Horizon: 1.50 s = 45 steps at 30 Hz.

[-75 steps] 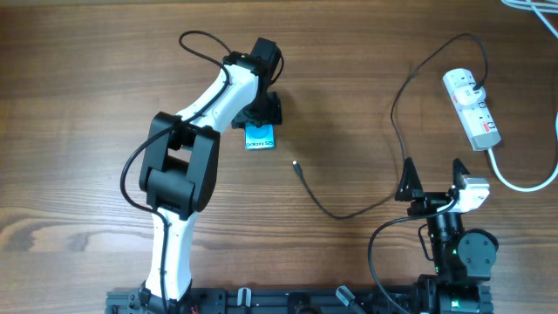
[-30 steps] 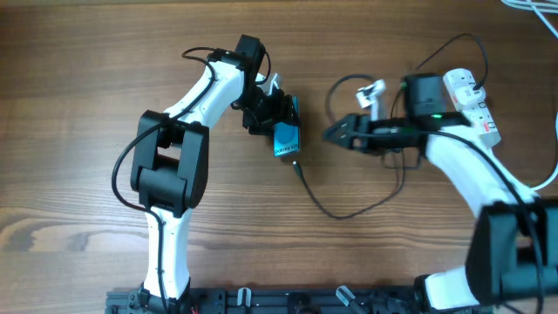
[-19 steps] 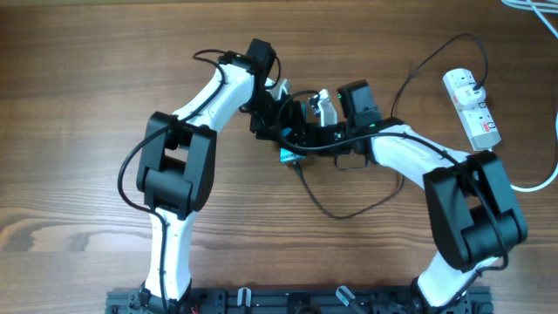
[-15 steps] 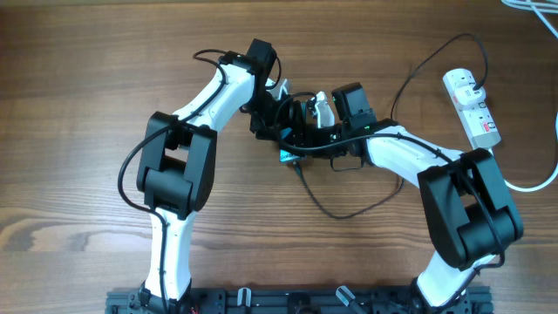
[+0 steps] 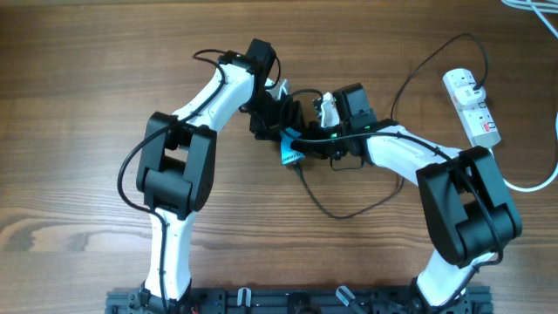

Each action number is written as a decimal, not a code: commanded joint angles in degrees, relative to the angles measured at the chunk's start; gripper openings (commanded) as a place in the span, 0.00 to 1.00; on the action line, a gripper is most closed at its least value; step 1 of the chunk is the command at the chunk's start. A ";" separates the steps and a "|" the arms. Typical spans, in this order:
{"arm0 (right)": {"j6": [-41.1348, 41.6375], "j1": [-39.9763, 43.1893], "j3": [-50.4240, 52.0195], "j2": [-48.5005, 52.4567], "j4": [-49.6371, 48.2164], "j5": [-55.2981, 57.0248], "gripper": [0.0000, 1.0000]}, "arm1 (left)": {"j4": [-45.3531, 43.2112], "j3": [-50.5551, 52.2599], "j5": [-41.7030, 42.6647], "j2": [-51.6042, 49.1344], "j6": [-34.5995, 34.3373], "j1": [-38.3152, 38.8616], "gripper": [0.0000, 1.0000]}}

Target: Plug charger to phone and switch on socket

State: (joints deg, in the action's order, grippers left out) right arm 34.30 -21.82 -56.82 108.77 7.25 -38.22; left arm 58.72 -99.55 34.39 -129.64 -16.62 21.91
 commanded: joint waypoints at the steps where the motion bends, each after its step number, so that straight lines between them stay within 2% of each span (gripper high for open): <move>1: 0.31 0.13 -0.81 0.52 -0.90 -2.12 0.04 | 0.50 0.20 1.81 0.55 1.22 0.85 0.82; 2: 0.24 0.13 -0.81 0.52 -0.87 -2.12 0.04 | 0.48 0.20 1.81 0.55 1.22 0.85 1.00; 10: -2.34 0.15 -0.81 0.52 -1.49 -9.53 0.04 | 0.50 0.20 3.69 0.55 1.46 -0.90 1.00; 13: -2.43 0.87 -0.81 0.52 -3.43 -14.97 0.04 | 0.50 0.20 11.52 0.57 6.34 -2.67 1.00; 16: -2.10 3.41 -0.81 0.52 -9.07 -28.50 0.04 | 0.50 0.20 19.37 0.66 8.57 -4.85 1.00; 18: 0.63 5.75 -0.81 0.52 -14.80 -37.51 0.04 | 0.59 0.20 28.55 0.87 11.61 -6.69 1.00; 21: 6.78 8.50 -0.81 0.52 -22.23 -44.61 0.04 | 0.72 0.20 43.25 1.22 17.00 -8.83 1.00; 25: 10.97 9.14 -0.81 0.52 -29.09 -50.45 0.04 | 0.72 0.20 52.83 1.29 22.03 -9.27 0.99; 32: 20.04 9.16 -0.81 0.52 -40.70 -54.73 0.04 | 1.22 0.20 53.00 1.51 22.80 -9.33 0.93; 34: 20.63 9.16 -0.81 0.50 -41.88 -54.73 0.04 | 2.99 0.20 52.19 2.25 25.70 -9.38 0.99; 40: 21.29 9.16 -0.81 0.50 -43.47 -54.69 0.04 | 6.82 0.20 41.48 6.40 26.23 -11.08 0.99; 42: 21.40 9.16 -0.81 0.50 -43.65 -54.69 0.04 | 6.45 0.20 38.80 7.56 23.71 -12.35 1.00; 45: 21.70 9.16 -0.81 0.50 -43.65 -54.66 0.04 | 4.92 0.20 29.73 8.07 13.66 -14.84 1.00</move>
State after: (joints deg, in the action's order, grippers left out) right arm 55.72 -12.45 -56.73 109.78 -35.68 -89.36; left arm 64.49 -99.55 74.32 -123.83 5.72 9.98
